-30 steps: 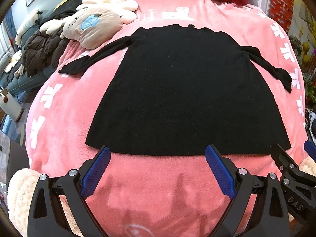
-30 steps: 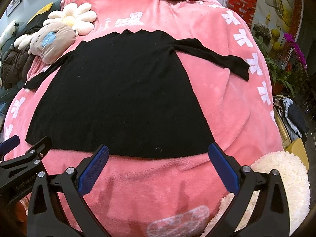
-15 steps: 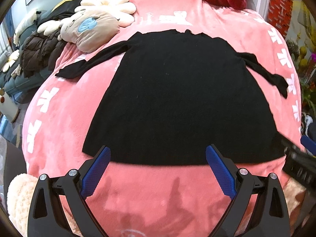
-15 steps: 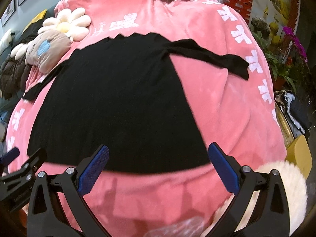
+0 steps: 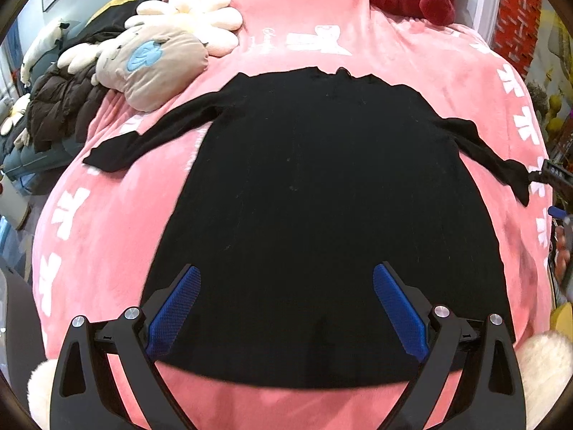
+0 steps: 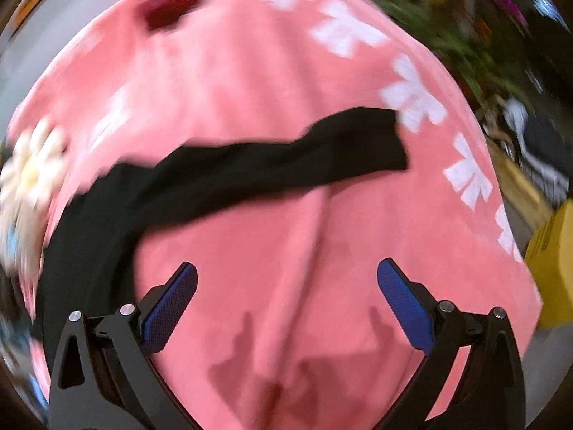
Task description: Fold small clothes
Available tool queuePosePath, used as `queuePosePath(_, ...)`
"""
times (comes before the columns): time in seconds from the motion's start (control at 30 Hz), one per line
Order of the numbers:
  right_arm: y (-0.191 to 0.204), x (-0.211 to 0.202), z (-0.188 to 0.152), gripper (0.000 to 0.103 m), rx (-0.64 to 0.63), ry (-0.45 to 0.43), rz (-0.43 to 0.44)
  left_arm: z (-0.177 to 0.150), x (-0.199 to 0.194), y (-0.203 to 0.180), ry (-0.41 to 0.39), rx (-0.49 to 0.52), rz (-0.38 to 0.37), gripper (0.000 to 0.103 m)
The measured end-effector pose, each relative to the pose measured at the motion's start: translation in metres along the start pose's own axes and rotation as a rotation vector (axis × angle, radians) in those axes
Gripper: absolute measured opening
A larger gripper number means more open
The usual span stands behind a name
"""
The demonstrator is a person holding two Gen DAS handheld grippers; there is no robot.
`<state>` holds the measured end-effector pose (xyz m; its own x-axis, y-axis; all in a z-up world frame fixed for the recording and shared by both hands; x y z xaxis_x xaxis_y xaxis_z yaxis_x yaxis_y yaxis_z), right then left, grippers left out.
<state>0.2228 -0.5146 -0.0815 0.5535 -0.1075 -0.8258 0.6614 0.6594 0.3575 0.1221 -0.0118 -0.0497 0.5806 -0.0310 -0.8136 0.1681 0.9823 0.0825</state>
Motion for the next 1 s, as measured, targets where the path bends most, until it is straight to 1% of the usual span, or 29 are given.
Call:
queuePosePath(0.03,-0.006,0.010,0.010,0.095,0.024,0.006,0.000,0.003,0.004,-0.002,0.003,0.004,-0.004,0.095)
queuePosePath(0.1,-0.020,0.036,0.033,0.087,0.084,0.021,0.007,0.009,0.013,-0.008,0.009,0.020,-0.011,0.095)
queuePosePath(0.13,-0.027,0.051,0.042,0.085,0.122,0.036,0.016,0.010,0.017,-0.010,0.012,0.027,-0.015,0.095)
queuePosePath(0.17,-0.033,0.062,0.047,0.081,0.156,0.052,0.027,0.013,0.023,-0.014,0.015,0.034,-0.022,0.095)
queuePosePath(0.23,-0.042,0.083,0.054,0.079,0.232,0.077,0.044,0.015,0.030,-0.018,0.021,0.046,-0.035,0.095)
queuePosePath(0.3,-0.048,0.097,0.057,0.075,0.296,0.085,0.062,0.018,0.041,-0.024,0.030,0.069,-0.046,0.095)
queuePosePath(0.33,-0.050,0.104,0.058,0.075,0.328,0.088,0.070,0.018,0.045,-0.026,0.034,0.080,-0.049,0.095)
queuePosePath(0.37,-0.051,0.110,0.060,0.074,0.345,0.092,0.075,0.019,0.049,-0.028,0.036,0.090,-0.051,0.095)
queuePosePath(0.43,-0.050,0.122,0.065,0.070,0.358,0.102,0.081,0.020,0.055,-0.029,0.042,0.099,-0.050,0.095)
queuePosePath(0.47,-0.049,0.125,0.067,0.064,0.356,0.104,0.083,0.020,0.059,-0.030,0.047,0.097,-0.053,0.095)
queuePosePath(0.5,-0.046,0.128,0.069,0.053,0.352,0.105,0.090,0.020,0.061,-0.029,0.053,0.091,-0.057,0.095)
queuePosePath(0.53,-0.041,0.130,0.072,0.045,0.339,0.107,0.104,0.019,0.064,-0.029,0.058,0.085,-0.060,0.095)
queuePosePath(0.57,-0.037,0.129,0.074,0.023,0.324,0.104,0.098,0.018,0.067,-0.029,0.065,0.079,-0.064,0.095)
queuePosePath(0.6,-0.033,0.126,0.077,0.004,0.300,0.088,0.080,0.017,0.068,-0.030,0.070,0.077,-0.065,0.095)
queuePosePath(0.7,-0.010,0.094,0.091,0.004,0.218,-0.026,0.083,0.015,0.071,-0.031,0.076,0.069,-0.078,0.095)
queuePosePath(0.73,0.008,0.075,0.096,0.004,0.164,-0.076,0.097,0.015,0.071,-0.030,0.075,0.067,-0.081,0.095)
queuePosePath(0.77,0.023,0.059,0.099,0.004,0.128,-0.109,0.127,0.015,0.070,-0.030,0.071,0.067,-0.086,0.095)
queuePosePath(0.83,0.054,0.033,0.101,0.004,0.073,-0.139,0.196,0.015,0.070,-0.029,0.063,0.063,-0.095,0.095)
queuePosePath(0.9,0.115,0.002,0.093,0.004,-0.039,-0.159,0.287,0.016,0.068,-0.026,0.056,0.055,-0.103,0.095)
queuePosePath(0.93,0.137,-0.008,0.086,0.004,-0.082,-0.160,0.316,0.016,0.067,-0.025,0.051,0.050,-0.105,0.095)
queuePosePath(0.97,0.173,-0.017,0.074,0.004,-0.144,-0.151,0.360,0.017,0.066,-0.024,0.047,0.043,-0.106,0.095)
queuePosePath(1.0,0.200,-0.022,0.062,0.004,-0.188,-0.141,0.390,0.017,0.064,-0.022,0.044,0.037,-0.110,0.095)
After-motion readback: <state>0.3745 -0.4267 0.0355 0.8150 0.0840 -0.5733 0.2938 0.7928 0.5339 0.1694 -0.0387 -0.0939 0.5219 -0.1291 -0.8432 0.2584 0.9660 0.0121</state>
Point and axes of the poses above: each gripper's, at about its wrist camera, not at the fingertips, and x roughly the way its jaws point, y to its left, z to its top, the point moved 5 cm from there along x, roughly the way its jaws point, and after that the axes turned 9 degrees about x, right-handed, at the moved point
